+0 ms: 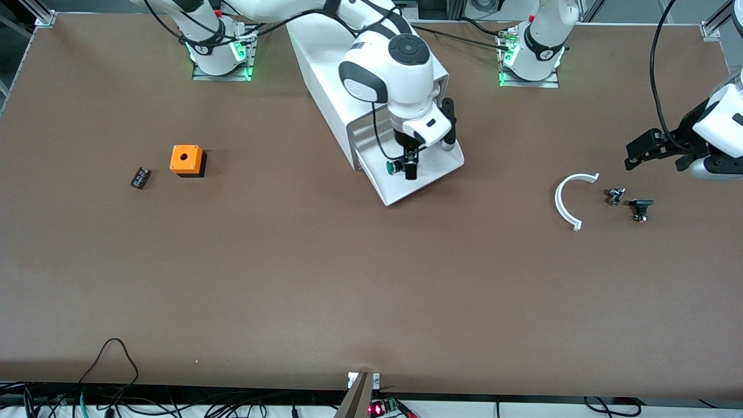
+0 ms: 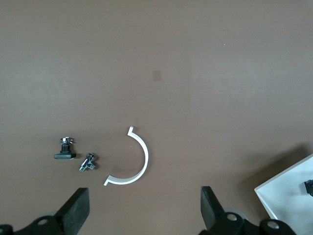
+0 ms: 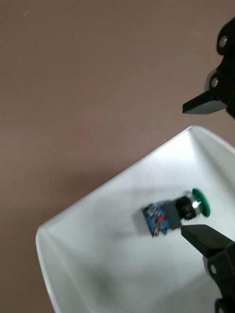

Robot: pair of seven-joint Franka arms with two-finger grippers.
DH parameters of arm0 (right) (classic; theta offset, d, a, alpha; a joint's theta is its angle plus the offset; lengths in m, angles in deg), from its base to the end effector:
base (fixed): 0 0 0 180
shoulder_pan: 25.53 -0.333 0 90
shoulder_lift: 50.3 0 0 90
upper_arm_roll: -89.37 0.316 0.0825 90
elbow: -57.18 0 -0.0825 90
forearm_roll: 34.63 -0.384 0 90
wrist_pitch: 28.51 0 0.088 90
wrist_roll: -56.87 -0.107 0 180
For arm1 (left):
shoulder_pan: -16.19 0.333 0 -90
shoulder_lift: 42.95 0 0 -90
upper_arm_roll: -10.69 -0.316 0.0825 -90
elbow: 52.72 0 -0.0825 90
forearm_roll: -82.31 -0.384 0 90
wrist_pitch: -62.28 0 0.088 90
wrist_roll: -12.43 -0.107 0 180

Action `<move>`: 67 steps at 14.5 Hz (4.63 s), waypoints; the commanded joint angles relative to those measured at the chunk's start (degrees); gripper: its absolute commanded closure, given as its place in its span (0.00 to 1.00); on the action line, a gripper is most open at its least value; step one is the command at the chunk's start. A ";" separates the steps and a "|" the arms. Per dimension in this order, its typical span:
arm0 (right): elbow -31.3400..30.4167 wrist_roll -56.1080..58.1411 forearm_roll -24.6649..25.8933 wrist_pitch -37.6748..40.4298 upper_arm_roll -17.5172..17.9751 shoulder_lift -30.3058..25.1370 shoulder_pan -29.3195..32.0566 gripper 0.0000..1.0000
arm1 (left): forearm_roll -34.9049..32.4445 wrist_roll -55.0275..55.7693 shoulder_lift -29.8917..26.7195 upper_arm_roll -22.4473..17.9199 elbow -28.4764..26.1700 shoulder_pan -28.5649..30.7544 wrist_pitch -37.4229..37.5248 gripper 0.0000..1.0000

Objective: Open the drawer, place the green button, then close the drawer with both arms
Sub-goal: 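Withdraw the right gripper while the left gripper moves toward the drawer, then push the open drawer shut into the cabinet with the left gripper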

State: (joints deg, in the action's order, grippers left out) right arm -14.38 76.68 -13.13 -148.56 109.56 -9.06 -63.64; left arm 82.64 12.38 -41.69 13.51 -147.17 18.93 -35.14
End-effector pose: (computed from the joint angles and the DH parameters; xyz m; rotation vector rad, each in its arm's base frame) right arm 0.4715 0.5934 0.3701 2.3256 2.0060 0.3038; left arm 0.5709 -0.0011 0.5867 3.1344 -0.0025 0.0468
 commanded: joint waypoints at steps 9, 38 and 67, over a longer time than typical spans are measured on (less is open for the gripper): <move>-0.78 -25.39 0.56 6.74 -1.91 -9.95 19.46 0.00 | -1.30 2.34 0.76 0.26 1.54 -0.37 1.09 0.00; -26.26 -23.33 -15.78 24.59 -21.43 -42.29 37.49 0.00 | 1.25 47.43 30.21 7.99 -10.31 -21.45 -37.93 0.00; -32.50 -20.69 -16.14 21.78 -23.71 -46.51 37.49 0.00 | 1.43 47.16 23.18 24.77 -26.58 -24.10 -39.25 0.00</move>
State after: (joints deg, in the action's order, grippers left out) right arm -45.70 54.87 -28.03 -126.35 86.10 -54.42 -26.28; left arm 83.36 59.53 -16.40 36.74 -171.93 -5.18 -75.32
